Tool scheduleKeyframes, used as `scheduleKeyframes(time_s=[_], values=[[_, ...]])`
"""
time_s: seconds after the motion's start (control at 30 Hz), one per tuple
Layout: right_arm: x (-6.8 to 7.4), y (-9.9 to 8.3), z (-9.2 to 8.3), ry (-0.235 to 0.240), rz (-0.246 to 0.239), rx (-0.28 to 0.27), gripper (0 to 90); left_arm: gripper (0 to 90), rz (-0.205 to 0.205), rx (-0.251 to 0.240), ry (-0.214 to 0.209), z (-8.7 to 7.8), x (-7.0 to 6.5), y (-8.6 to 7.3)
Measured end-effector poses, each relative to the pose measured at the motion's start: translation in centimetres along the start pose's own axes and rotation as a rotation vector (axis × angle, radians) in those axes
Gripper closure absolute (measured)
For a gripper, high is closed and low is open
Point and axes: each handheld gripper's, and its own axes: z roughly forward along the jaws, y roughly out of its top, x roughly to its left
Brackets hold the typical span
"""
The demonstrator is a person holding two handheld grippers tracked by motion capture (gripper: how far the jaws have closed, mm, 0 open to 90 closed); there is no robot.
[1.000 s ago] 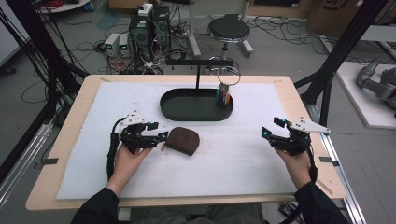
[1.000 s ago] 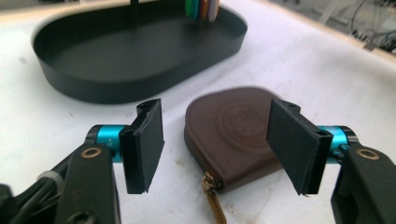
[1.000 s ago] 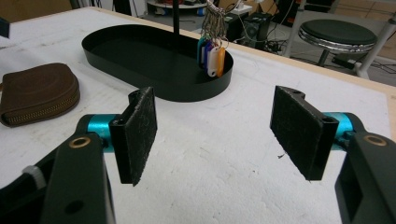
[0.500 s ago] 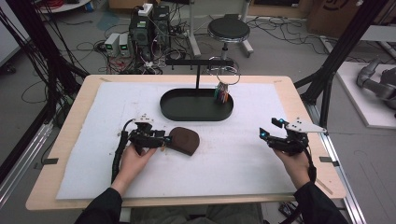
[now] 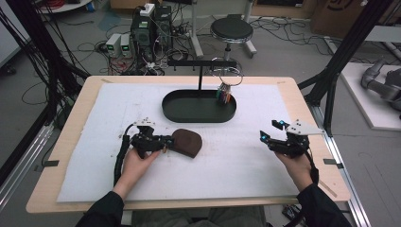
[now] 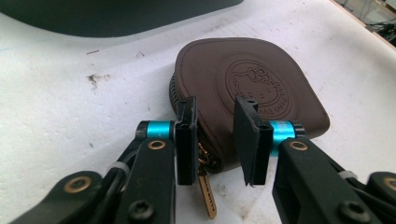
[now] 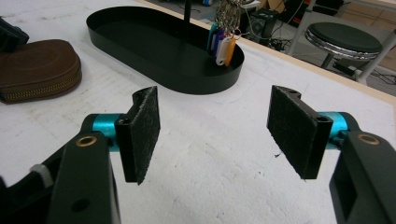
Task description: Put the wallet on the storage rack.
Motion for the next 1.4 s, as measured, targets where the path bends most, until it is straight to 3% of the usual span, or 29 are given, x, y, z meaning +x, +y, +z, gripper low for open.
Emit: scheduleKeyframes(time_s=[0.17,0.23,0.33,0.47,0.7,0.83,1.0,1.1,1.4], values=[[0.2,0.1,0.0,0.005,-0.006,-0.002,35.9,81.7,0.017,-0.016,0.015,-0.3,-0.1,0.0],[0.2,0.1,0.0,0.005,-0.007,0.000,36.0,83.9,0.017,-0.028,0.002,-0.4,-0.1,0.0],[0.2,0.1,0.0,0.005,-0.009,-0.004,36.3,87.2,0.049,-0.069,-0.015,-0.7,-0.5,0.2],[0.5,0.3,-0.1,0.012,-0.011,-0.015,36.4,88.1,0.097,-0.108,-0.025,-1.0,-1.3,0.4],[1.5,0.8,0.3,0.040,-0.030,-0.019,36.8,88.3,0.121,-0.137,-0.055,-1.3,-2.1,0.6],[2.2,1.3,0.7,0.073,-0.023,-0.037,36.8,88.5,0.181,-0.152,-0.055,-1.7,-3.0,0.9],[3.5,2.2,2.4,0.174,-0.036,-0.021,36.7,88.5,0.289,-0.155,-0.054,-2.2,-4.3,1.1],[4.2,2.6,3.8,0.272,-0.040,-0.003,36.2,88.6,0.350,-0.158,-0.059,-2.5,-4.9,1.0],[6.2,3.7,7.3,0.412,-0.068,0.020,34.9,88.6,0.480,-0.149,-0.097,-3.4,-5.8,0.6]])
